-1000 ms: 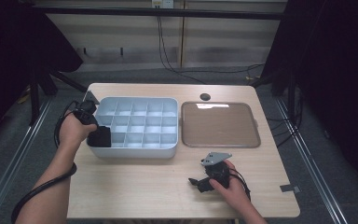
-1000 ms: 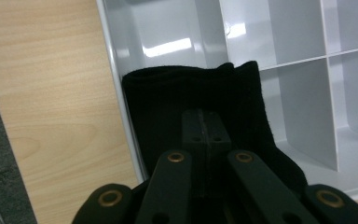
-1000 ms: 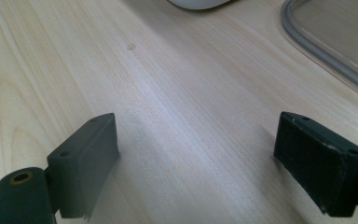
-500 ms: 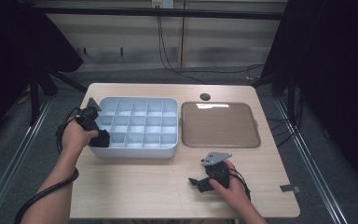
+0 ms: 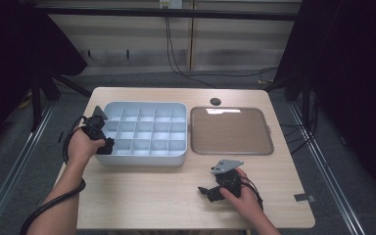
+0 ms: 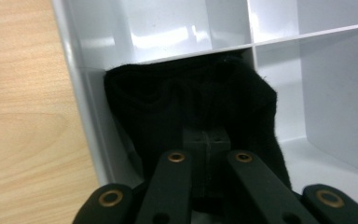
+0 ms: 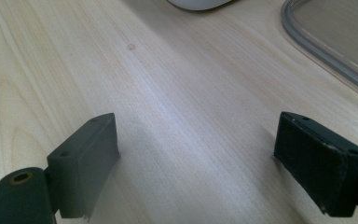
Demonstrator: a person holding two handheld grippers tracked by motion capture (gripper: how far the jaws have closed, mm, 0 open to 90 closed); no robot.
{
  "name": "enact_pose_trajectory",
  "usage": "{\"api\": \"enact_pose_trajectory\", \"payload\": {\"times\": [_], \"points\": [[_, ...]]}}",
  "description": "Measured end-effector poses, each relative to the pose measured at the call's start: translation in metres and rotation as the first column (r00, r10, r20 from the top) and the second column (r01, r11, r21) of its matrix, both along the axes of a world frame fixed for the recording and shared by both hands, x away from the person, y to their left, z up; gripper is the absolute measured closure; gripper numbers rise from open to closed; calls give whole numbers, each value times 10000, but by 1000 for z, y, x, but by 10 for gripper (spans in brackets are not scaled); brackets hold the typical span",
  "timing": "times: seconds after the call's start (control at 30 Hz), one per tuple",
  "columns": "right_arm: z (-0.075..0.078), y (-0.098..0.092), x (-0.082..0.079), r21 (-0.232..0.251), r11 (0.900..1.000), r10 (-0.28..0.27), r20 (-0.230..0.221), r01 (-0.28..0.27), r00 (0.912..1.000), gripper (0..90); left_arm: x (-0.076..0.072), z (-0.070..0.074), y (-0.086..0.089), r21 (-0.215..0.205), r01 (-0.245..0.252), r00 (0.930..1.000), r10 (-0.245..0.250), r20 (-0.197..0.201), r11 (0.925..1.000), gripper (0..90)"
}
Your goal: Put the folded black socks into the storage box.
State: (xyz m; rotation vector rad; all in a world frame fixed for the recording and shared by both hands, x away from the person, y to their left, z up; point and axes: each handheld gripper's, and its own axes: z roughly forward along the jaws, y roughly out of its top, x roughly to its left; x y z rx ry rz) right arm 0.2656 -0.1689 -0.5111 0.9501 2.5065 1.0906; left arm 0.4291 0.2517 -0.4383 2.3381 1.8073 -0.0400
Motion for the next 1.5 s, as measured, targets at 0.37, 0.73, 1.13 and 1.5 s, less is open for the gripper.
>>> {"api": "enact_pose_trajectory", "payload": {"times": [0.37, 0.73, 1.13, 1.5], "points": [[0, 0, 0, -3, 10000, -1, 1, 1, 10000, 129, -3, -7, -1, 14, -110, 9999, 109, 128, 9999, 900], [0, 0, 0, -2, 10000, -1, 2, 1, 10000, 129, -4, -8, -3, 142, -147, 9997, 145, 200, 9998, 900], [0, 0, 0, -1, 10000, 0, 0, 0, 10000, 129, -7, -3, 4, -212, 44, 9992, -36, 392, 9998, 878], [0, 0, 0, 0, 10000, -1, 0, 1, 10000, 128, -7, 8, 9, -414, -27, 9989, 47, 476, 9991, 821]]}}
